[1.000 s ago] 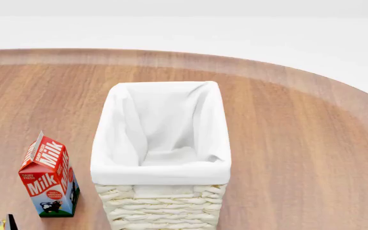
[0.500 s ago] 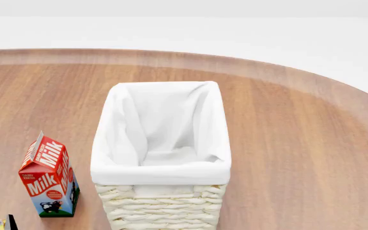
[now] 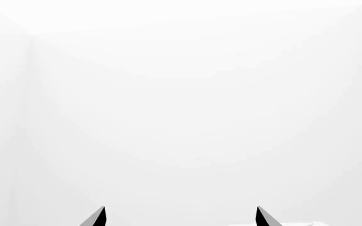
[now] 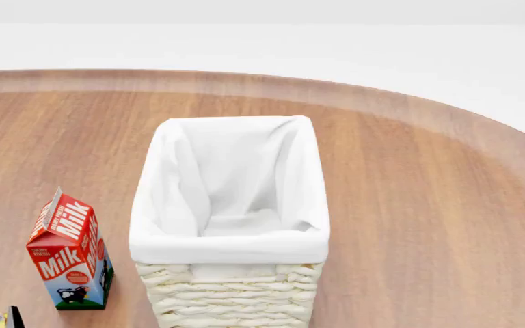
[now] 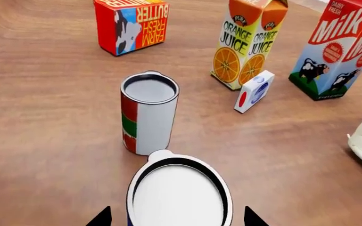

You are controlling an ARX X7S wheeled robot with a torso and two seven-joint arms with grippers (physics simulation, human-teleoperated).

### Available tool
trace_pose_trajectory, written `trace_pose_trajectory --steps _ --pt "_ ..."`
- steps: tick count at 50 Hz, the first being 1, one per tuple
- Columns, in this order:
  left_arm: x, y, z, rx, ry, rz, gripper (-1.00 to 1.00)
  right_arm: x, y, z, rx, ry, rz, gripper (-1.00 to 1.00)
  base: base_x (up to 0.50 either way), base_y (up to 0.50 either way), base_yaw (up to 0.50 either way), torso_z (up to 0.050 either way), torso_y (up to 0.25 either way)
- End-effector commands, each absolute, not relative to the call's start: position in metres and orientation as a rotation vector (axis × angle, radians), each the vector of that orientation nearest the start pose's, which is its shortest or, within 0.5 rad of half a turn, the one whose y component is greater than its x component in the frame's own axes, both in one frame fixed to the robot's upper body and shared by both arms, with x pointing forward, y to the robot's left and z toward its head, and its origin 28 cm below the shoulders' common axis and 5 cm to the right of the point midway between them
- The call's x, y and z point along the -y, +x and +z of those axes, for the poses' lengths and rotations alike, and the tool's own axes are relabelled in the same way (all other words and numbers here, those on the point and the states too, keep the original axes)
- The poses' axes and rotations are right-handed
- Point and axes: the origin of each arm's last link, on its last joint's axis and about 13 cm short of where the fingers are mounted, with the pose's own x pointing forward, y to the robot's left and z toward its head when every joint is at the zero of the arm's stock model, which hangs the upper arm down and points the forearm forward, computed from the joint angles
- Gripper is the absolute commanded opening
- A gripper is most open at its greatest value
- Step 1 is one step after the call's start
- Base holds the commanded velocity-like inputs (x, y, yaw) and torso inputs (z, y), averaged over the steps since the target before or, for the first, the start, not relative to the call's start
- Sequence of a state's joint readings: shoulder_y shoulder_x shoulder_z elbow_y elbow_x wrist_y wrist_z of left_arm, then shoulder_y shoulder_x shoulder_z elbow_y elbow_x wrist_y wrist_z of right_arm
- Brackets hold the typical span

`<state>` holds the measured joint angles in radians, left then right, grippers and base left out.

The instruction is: Pick up the alphabet soup, and put it in the basket.

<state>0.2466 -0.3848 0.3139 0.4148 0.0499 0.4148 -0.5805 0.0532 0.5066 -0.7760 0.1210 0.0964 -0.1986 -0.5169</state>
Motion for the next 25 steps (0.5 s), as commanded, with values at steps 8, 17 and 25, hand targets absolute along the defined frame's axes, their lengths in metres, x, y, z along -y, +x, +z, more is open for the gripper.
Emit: trace_pose_trajectory --steps 8,17,25 --pt "-0.2056 0.1433 0.0751 0.557 0.060 0.091 1.00 0.0992 0.1672 -0.0293 -0.223 -0.340 1.272 -1.00 0.00 0.00 0.00 0.000 0.000" --pt "-0.2060 0.1425 0.0758 0.559 0.060 0.094 1.00 0.0988 0.1649 -0.0308 -0.206 -0.326 1.285 -1.00 0.00 0.00 0.00 0.000 0.000" --pt "-0.2063 0.1421 0.0761 0.560 0.061 0.095 1.00 0.0959 0.1693 -0.0300 -0.151 -0.273 1.218 -1.00 0.00 0.00 0.00 0.000 0.000"
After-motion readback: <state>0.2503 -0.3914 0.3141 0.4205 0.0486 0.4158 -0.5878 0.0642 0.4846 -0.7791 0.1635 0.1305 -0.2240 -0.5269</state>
